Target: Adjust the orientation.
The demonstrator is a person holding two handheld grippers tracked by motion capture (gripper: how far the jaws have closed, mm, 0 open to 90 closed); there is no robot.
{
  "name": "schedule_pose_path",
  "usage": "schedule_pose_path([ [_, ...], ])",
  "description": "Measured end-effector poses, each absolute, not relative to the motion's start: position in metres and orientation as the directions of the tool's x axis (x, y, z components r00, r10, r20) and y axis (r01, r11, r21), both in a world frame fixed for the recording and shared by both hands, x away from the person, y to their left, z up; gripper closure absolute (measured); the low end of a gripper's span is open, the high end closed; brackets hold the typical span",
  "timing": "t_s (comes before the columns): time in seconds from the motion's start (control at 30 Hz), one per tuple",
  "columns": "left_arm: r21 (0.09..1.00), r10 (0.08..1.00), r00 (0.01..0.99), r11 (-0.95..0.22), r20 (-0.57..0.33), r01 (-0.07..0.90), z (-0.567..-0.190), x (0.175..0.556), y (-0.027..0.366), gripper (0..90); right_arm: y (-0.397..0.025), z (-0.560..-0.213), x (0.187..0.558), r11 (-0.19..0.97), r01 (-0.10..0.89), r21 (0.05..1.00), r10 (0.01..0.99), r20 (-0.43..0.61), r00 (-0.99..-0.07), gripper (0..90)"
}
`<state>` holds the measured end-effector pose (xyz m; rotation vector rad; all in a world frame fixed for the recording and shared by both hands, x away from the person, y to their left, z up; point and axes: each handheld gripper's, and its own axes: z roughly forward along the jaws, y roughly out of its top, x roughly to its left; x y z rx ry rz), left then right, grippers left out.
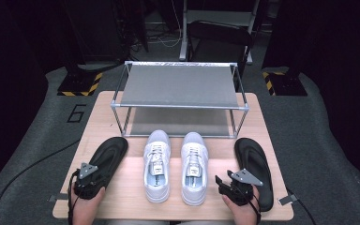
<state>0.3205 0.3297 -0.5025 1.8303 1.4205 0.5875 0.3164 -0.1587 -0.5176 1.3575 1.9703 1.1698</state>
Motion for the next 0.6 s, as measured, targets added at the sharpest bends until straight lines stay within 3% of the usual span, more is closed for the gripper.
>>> schedule_pose_path([
  [0.6,0.792,0.951,0.297,-0.118,-0.084,0.599,-0.5010,0.3190,0.3302,83.8,-0.1600,-0.5175,0.3167,0.150,0.507,0.849,0.914,0.077,-0.398,43.2],
])
